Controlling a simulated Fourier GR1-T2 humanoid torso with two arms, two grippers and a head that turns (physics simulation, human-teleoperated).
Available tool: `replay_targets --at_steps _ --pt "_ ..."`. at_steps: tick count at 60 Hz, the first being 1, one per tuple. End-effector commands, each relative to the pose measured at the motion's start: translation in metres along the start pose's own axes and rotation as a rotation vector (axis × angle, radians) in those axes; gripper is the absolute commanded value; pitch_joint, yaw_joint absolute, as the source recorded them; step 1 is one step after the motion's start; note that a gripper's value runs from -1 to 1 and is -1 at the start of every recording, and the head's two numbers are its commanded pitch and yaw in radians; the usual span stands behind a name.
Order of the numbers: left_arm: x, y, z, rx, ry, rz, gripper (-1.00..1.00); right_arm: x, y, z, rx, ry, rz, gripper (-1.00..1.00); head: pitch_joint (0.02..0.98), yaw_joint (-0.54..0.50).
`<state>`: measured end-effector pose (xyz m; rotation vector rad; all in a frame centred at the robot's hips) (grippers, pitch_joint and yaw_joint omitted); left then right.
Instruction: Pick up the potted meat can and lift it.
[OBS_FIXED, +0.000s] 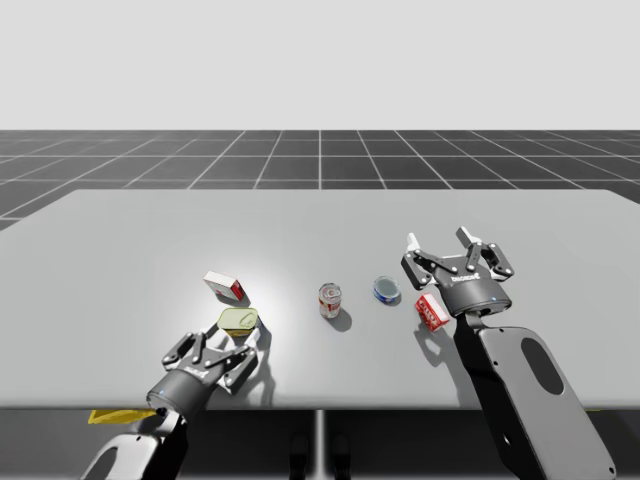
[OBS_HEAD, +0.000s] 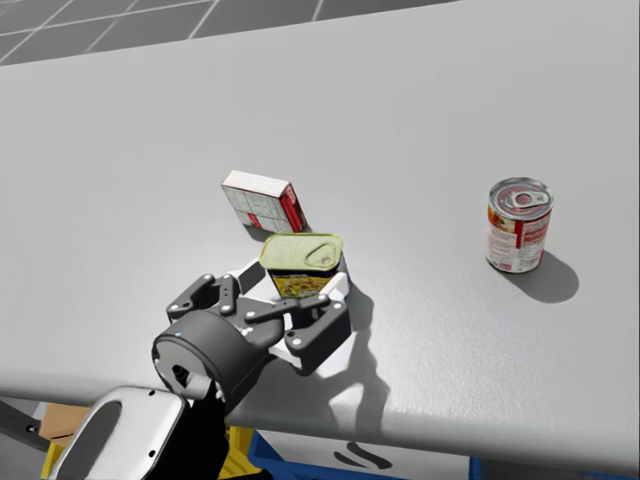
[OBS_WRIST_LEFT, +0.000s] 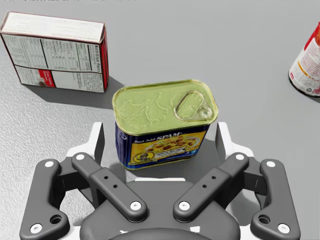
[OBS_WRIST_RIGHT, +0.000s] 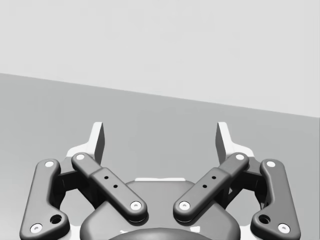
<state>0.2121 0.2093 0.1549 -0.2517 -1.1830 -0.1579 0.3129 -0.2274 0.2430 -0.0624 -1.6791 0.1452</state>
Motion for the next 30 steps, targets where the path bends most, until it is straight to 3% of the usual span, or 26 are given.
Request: replay_targets --at_steps 1,18,27,28,29,30 --pt "0.003 -0.003 -0.011 0.030 -0.006 0.008 -1.00 0.000 0.000 0.000 0.000 -0.001 0.001 -1.00 0.871 0.29" --pt "0.002 -0.007 -0.029 0.069 0.007 0.035 -1.00 0.000 -0.001 0.000 -0.004 -0.003 0.003 -1.00 0.870 0.29" --pt "0.000 -0.009 -0.030 0.067 0.003 0.010 -1.00 0.000 -0.001 0.000 -0.008 -0.006 0.012 -1.00 0.863 0.29" --pt "-0.001 -0.010 -0.028 0.062 0.002 0.012 -0.61 0.000 -0.001 0.000 -0.008 -0.007 0.011 -1.00 0.858 0.29" --pt "-0.002 -0.010 -0.029 0.055 0.005 0.017 -0.44 0.000 -0.001 0.000 -0.008 -0.007 0.011 -1.00 0.856 0.29" --pt "-0.002 -0.010 -0.029 0.056 0.009 0.014 0.42 0.000 -0.001 0.000 -0.009 -0.007 0.011 -1.00 0.855 0.29"
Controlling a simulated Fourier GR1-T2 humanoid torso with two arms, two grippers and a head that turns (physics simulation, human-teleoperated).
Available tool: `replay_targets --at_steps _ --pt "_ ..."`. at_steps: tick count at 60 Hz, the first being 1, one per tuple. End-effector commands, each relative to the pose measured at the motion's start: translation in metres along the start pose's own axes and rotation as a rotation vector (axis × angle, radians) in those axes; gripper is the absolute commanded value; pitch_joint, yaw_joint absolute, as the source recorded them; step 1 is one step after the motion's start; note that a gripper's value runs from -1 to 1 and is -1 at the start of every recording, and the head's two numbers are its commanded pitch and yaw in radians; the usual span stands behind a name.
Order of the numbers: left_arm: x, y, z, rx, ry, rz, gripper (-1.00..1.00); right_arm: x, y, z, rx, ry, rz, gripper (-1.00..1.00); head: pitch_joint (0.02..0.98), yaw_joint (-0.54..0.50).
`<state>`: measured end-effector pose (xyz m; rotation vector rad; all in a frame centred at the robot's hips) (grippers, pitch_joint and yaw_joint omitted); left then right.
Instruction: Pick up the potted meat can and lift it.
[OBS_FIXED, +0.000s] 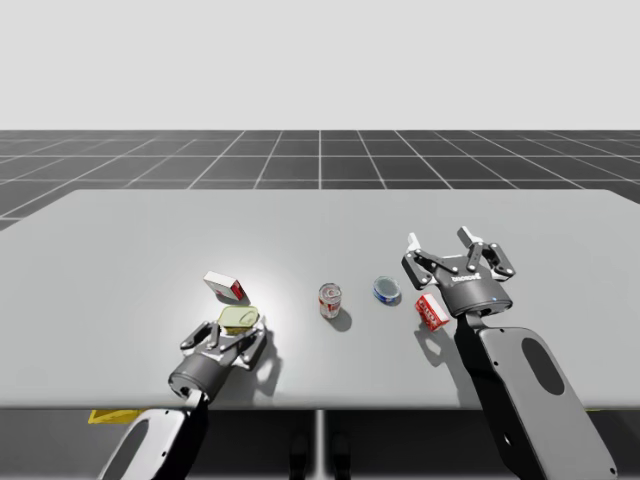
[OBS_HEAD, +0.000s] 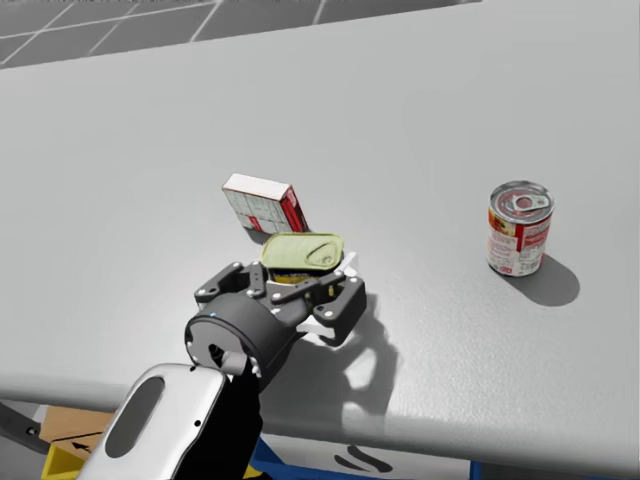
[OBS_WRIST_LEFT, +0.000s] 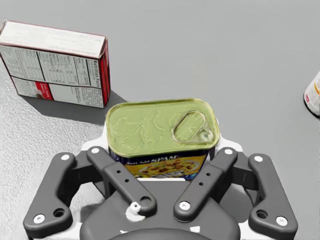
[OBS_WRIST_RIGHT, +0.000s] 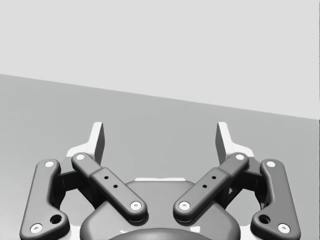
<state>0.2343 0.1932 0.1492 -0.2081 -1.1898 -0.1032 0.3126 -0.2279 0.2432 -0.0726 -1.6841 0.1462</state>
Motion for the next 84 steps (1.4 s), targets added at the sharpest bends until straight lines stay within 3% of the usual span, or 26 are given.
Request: replay_targets --at_steps 1,11,30,46,61,77,84 --pt "-0.006 0.000 -0.002 -0.003 0.019 -0.012 0.96 0.000 0.000 0.000 -0.004 -0.003 0.004 -1.00 0.849 0.29" --pt "-0.007 -0.002 0.000 -0.020 0.023 -0.017 1.00 0.000 0.000 0.000 -0.005 -0.002 0.005 -1.00 0.757 0.30" --pt "-0.011 -0.007 0.000 -0.053 0.035 -0.042 1.00 0.001 -0.002 0.001 -0.010 -0.001 -0.005 -1.00 0.472 0.32" --pt "-0.006 -0.010 0.004 -0.064 0.020 -0.058 1.00 0.000 -0.004 0.001 -0.009 0.000 -0.008 -1.00 0.427 0.32" --pt "0.026 -0.017 0.025 -0.101 -0.022 -0.151 1.00 0.000 -0.004 0.000 -0.008 0.000 -0.005 -1.00 0.433 0.32" --pt "0.083 -0.021 0.049 -0.109 -0.131 -0.289 1.00 0.000 -0.004 0.000 -0.008 0.000 -0.003 -1.00 0.426 0.33" --pt "0.106 -0.022 0.057 -0.106 -0.185 -0.325 1.00 0.000 -0.003 0.000 -0.007 0.000 0.002 -1.00 0.427 0.33"
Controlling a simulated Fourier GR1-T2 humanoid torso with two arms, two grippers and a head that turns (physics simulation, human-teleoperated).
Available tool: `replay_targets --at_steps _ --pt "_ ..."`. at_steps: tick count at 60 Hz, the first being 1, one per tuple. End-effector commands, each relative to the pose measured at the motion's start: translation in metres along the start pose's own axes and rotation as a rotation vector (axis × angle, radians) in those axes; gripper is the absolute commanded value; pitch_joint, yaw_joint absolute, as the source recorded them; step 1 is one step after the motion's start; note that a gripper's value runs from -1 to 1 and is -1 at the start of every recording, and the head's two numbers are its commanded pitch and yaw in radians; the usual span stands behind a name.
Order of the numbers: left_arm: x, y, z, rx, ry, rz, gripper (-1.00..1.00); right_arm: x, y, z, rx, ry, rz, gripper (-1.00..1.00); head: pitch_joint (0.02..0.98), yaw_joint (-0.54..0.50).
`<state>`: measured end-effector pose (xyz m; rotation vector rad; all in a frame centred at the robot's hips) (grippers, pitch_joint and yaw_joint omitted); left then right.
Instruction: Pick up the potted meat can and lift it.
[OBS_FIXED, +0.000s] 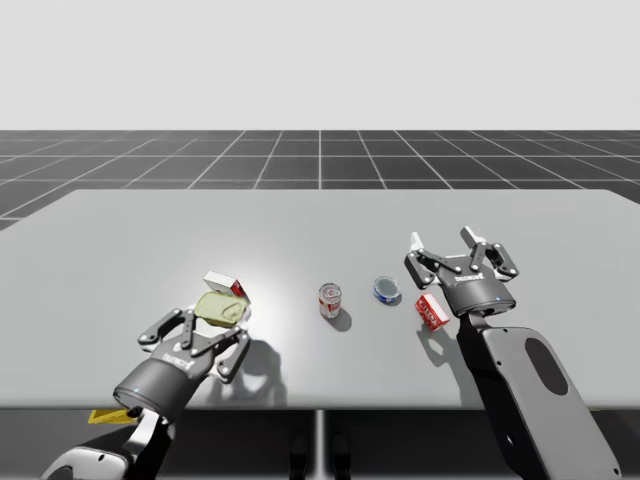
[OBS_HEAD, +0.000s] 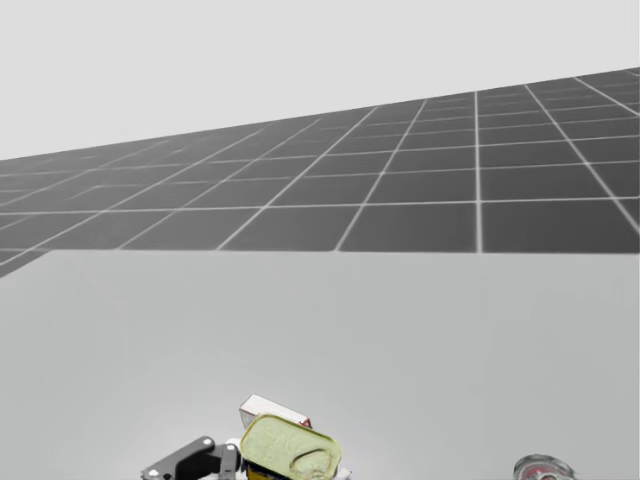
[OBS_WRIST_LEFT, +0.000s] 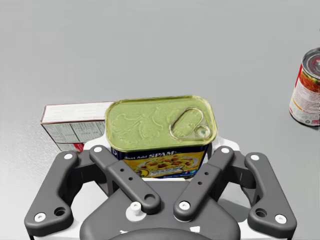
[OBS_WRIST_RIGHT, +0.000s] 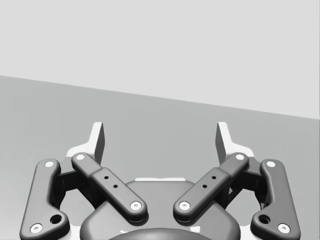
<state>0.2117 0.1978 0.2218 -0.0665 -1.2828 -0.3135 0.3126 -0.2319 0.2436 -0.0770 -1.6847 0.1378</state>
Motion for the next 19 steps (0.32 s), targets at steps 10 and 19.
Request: replay_targets --at_steps 10,19 --pt "0.084 0.002 0.010 -0.047 -0.211 -0.149 1.00 0.000 0.001 0.000 0.001 -0.001 0.006 -1.00 0.431 0.33" --pt "0.112 0.005 0.014 -0.005 -0.274 -0.193 1.00 -0.001 0.000 0.000 0.002 0.000 0.007 -1.00 0.433 0.33"
